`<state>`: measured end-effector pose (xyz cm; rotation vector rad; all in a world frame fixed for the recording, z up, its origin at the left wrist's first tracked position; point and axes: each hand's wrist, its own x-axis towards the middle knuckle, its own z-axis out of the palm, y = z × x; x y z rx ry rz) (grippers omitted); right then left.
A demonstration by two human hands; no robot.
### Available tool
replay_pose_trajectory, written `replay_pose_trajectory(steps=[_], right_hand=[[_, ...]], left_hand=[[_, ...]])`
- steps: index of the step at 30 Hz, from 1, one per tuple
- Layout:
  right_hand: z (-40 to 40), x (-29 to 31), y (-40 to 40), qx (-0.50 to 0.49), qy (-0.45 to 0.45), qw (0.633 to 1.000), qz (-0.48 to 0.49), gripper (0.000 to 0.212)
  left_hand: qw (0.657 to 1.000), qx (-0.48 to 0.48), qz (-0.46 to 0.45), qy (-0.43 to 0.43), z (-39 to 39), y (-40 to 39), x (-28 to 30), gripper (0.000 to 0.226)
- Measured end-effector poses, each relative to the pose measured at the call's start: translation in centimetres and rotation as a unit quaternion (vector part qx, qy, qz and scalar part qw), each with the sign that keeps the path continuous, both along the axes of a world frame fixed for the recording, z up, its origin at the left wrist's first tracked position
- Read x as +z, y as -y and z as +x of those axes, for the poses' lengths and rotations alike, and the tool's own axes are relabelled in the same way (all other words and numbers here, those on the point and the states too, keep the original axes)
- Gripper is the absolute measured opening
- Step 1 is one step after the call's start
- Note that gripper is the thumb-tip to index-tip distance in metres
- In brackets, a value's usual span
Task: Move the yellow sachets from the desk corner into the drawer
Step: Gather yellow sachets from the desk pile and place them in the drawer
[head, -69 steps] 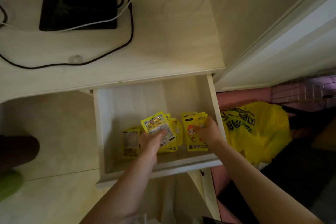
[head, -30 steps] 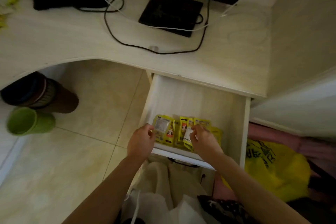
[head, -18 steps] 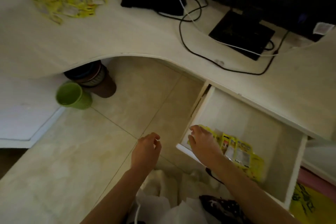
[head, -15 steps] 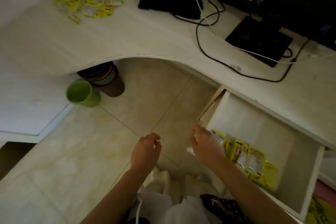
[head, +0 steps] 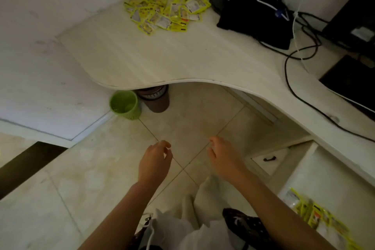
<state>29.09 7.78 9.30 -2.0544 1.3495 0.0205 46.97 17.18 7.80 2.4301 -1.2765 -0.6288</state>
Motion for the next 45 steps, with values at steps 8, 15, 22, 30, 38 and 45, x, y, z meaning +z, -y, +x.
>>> replay_pose_trajectory(steps=[8, 15, 22, 30, 38, 45], right_hand=[[8.0, 1.5, 8.5, 0.049, 0.014, 0.998, -0.035, 0.036], [13.6, 2.1, 17.1, 0.076, 0.026, 0.996, -0.036, 0.029], [18.3, 2.6, 24.6, 0.095, 0.018, 0.994, -0.047, 0.036], [23.5, 2.4, 31.2, 0.086, 0.005, 0.995, -0.043, 0.035], [28.6, 1.9, 37.3, 0.038, -0.014, 0.998, -0.039, 0.035], [30.4, 1.1, 43.3, 0.032, -0.039, 0.998, -0.043, 0.036]], left_hand=[[0.999, 0.037, -0.03, 0.018, 6.7, 7.9, 0.7, 0.019], [0.996, 0.077, -0.041, -0.013, 10.8, 16.4, 1.4, 0.018], [0.997, 0.065, -0.037, -0.02, 15.4, 22.6, 1.4, 0.018], [0.998, 0.057, -0.018, -0.034, 23.0, 29.9, 0.7, 0.018], [0.999, 0.029, 0.001, -0.044, 31.0, 37.3, 0.4, 0.017], [1.0, -0.005, -0.007, -0.03, 35.1, 43.5, 0.3, 0.019]])
